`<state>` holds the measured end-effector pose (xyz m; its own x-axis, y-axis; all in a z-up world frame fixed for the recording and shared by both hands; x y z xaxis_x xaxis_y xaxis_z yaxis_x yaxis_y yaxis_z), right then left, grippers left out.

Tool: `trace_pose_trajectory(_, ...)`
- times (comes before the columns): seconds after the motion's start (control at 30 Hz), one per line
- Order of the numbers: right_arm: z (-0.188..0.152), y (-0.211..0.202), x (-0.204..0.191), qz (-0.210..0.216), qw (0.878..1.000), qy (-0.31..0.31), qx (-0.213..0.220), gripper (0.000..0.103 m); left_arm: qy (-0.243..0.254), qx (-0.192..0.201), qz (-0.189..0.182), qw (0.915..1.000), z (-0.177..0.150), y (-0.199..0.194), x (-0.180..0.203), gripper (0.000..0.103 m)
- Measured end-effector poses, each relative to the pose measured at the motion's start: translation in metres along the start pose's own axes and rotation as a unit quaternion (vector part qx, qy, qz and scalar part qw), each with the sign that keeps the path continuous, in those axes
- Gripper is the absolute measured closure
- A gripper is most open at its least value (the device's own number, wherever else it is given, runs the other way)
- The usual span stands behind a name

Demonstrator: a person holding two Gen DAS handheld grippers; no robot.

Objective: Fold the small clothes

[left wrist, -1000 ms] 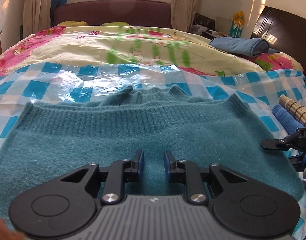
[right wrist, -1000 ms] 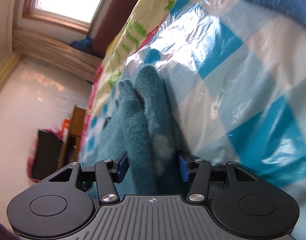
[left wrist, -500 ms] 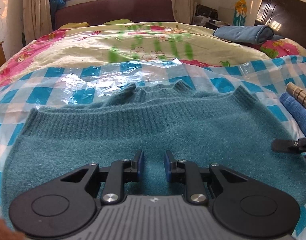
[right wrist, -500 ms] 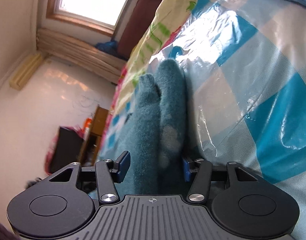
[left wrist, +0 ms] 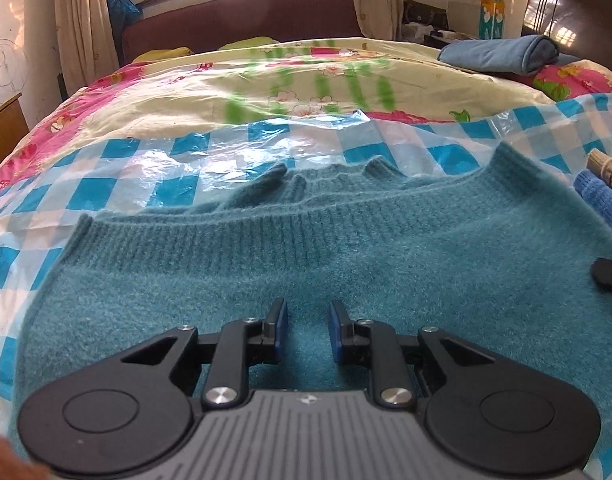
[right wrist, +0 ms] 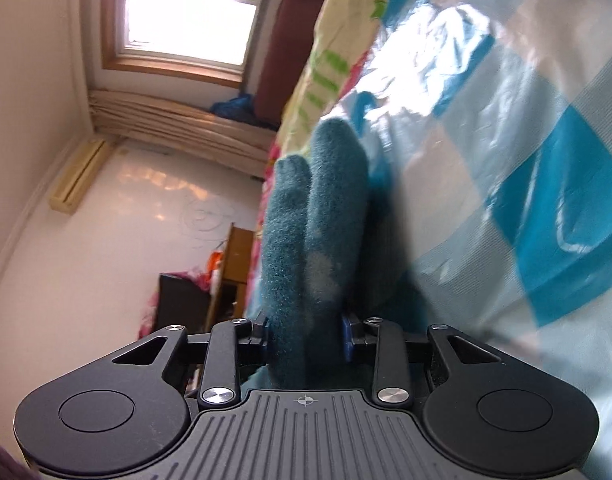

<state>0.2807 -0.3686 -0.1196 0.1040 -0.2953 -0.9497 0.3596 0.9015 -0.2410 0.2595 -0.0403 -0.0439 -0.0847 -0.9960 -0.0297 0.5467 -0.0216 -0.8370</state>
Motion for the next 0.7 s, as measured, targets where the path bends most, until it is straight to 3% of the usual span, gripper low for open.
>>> trace_pose_trajectory(0.1,-0.006,0.001,-0.009,-0.011,1.0,-0.019,-0.003,0.072,0.001,0.0,0.005,1.0,-0.001,0.001,0.002,0.076)
trace_pose_trajectory(0.23,0.001,0.005,0.013,-0.052,0.998,0.03,-0.008,0.072,0.013,0.007,0.018,0.9997,0.003,-0.004,0.009,0.077)
trace_pose_trajectory(0.37,0.002,0.007,0.017,-0.048,0.998,0.033,-0.01,0.071,0.024,0.041,0.033,0.9983,0.011,-0.013,0.012,0.077)
trace_pose_trajectory(0.53,0.0,0.007,0.017,-0.052,0.998,0.028,-0.007,0.07,0.073,0.082,0.065,0.9918,0.019,-0.011,0.014,0.077)
trace_pose_trajectory(0.7,-0.005,0.006,0.017,-0.056,0.998,0.028,0.0,0.07,0.052,0.077,0.035,0.995,0.016,0.011,-0.006,0.077)
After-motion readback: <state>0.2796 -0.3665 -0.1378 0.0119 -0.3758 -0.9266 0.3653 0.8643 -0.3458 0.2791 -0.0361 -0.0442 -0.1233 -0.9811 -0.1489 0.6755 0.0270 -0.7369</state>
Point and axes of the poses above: each gripper's, at about its wrist camera, not at the fingertips, and y roughly the way its jaws point, x to its right, z to its top, the point moved 2 cm from there along y, roughly the way its jaws point, and after that the axes turned 11 degrees about -x, right-handed, at the moved point
